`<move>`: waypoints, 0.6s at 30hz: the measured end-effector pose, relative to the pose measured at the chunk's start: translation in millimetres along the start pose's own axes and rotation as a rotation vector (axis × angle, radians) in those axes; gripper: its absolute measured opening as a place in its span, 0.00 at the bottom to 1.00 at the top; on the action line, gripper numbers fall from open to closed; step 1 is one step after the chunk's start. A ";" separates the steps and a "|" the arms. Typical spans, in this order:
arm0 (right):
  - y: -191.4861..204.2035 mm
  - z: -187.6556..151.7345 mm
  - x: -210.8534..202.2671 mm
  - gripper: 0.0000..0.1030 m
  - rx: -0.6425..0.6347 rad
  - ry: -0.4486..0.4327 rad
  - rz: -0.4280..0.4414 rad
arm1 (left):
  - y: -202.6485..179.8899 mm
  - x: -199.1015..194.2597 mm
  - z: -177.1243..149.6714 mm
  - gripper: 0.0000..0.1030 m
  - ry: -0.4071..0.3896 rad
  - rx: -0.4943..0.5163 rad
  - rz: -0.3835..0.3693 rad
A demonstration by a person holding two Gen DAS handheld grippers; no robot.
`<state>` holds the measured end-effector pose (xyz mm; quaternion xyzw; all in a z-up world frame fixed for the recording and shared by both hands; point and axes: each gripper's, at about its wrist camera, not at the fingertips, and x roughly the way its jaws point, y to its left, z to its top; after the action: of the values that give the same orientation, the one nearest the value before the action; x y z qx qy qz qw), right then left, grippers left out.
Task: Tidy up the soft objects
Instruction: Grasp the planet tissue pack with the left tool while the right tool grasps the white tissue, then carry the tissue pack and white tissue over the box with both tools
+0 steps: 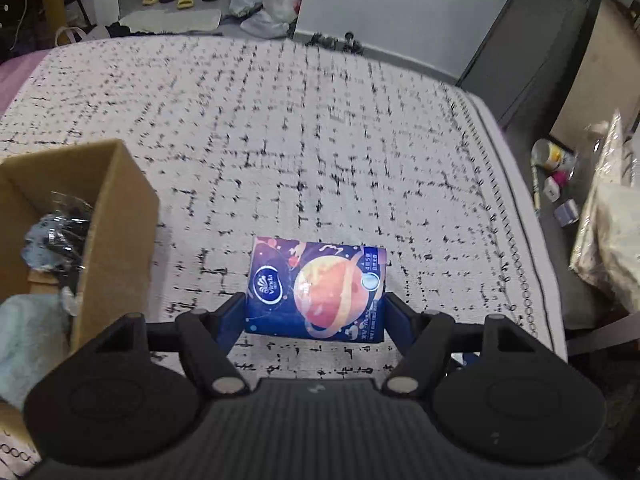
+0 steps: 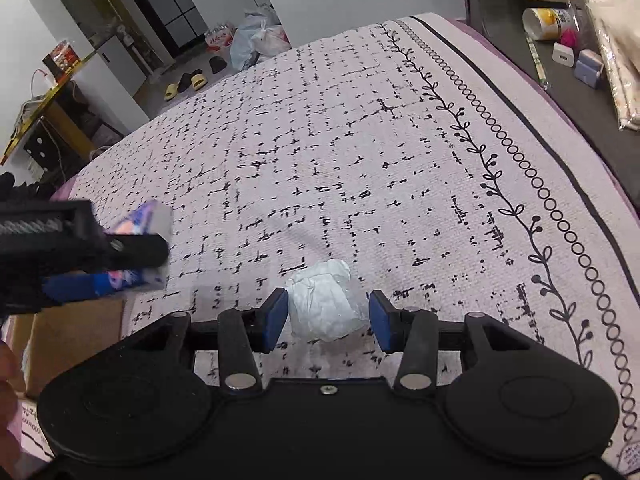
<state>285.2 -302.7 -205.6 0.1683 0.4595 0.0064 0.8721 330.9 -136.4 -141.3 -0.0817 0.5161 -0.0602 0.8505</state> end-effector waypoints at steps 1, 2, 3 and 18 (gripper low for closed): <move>1.7 -0.4 -3.7 0.43 0.000 -0.005 0.001 | 2.2 -5.3 -0.4 0.69 -0.008 -0.002 -0.003; 3.4 0.4 -6.2 0.43 -0.001 -0.008 0.003 | 4.3 -10.7 -1.5 0.69 -0.015 -0.004 -0.006; 5.3 0.7 -9.7 0.43 -0.003 -0.012 0.005 | 7.6 -16.0 -2.4 0.69 -0.021 -0.007 -0.009; 43.6 2.6 -70.8 0.43 -0.017 -0.123 0.010 | 55.9 -75.5 -21.5 0.69 -0.103 -0.061 -0.046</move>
<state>252.7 -274.0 -134.6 0.1631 0.4041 0.0043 0.9001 278.1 -69.2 -96.8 -0.1225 0.4712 -0.0600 0.8714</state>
